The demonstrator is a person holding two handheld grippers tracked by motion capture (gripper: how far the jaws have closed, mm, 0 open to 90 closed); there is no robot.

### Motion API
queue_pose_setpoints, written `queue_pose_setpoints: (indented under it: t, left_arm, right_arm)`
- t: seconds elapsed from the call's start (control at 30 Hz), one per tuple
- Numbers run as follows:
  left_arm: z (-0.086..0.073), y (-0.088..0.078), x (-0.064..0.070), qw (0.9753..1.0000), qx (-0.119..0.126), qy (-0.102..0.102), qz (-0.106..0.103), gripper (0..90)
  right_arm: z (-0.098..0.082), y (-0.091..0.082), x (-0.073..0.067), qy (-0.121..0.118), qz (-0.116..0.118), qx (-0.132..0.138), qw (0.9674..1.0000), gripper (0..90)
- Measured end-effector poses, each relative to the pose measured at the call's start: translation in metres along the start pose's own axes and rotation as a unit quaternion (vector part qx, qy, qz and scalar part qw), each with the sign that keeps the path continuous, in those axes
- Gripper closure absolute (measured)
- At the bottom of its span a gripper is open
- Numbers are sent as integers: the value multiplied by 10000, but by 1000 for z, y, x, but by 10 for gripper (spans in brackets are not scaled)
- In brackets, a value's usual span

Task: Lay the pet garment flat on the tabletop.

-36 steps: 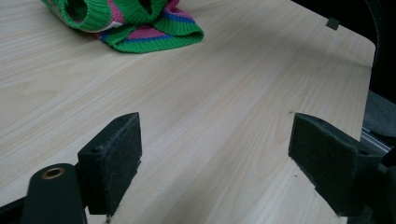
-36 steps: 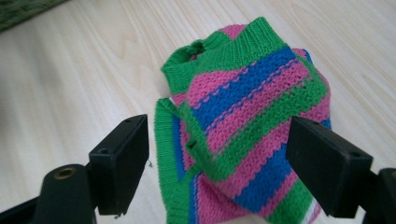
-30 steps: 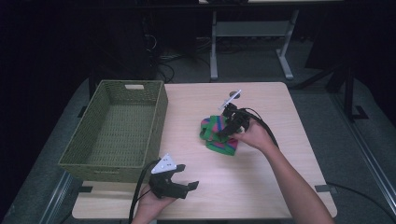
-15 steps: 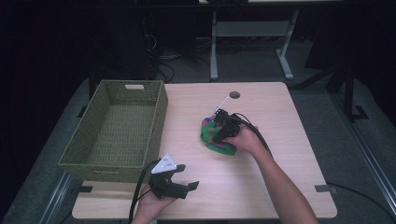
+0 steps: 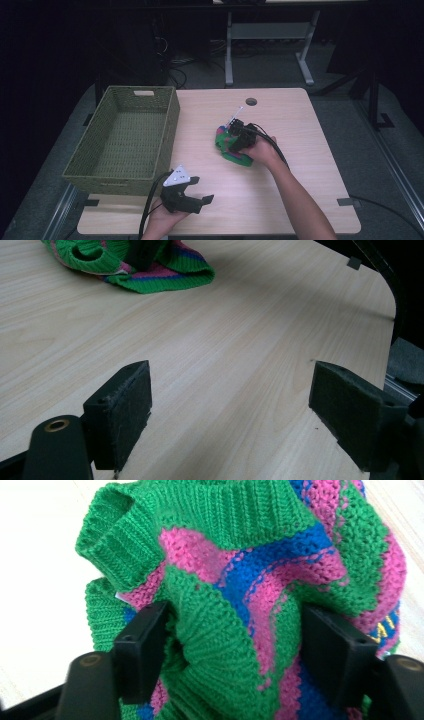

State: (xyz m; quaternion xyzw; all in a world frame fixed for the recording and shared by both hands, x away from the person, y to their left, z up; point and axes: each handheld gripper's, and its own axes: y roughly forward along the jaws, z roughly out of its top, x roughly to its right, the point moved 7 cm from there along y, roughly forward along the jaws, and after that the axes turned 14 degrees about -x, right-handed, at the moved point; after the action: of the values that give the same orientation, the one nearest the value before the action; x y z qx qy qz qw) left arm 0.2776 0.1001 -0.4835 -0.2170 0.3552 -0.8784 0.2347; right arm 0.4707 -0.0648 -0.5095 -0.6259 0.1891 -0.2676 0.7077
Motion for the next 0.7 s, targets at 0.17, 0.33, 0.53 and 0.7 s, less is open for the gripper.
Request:
queue_pose_setpoints:
  t: [0.17,0.33,0.53,0.7]
  left_arm:
    - [-1,-1,0,10000,-1,8,20,170]
    - [-1,-1,-1,10000,0,-22,2,170]
    - [-1,-1,-1,10000,4,-7,12,170]
    - [-1,-3,-3,10000,33,-37,23,170]
  right_arm:
    - [-1,-2,3,10,-143,10,9999,438]
    - [-3,-2,6,3,-305,15,9995,567]
    - [-4,-3,9,29,-354,13,9994,640]
    - [-4,-5,11,65,-267,17,9996,661]
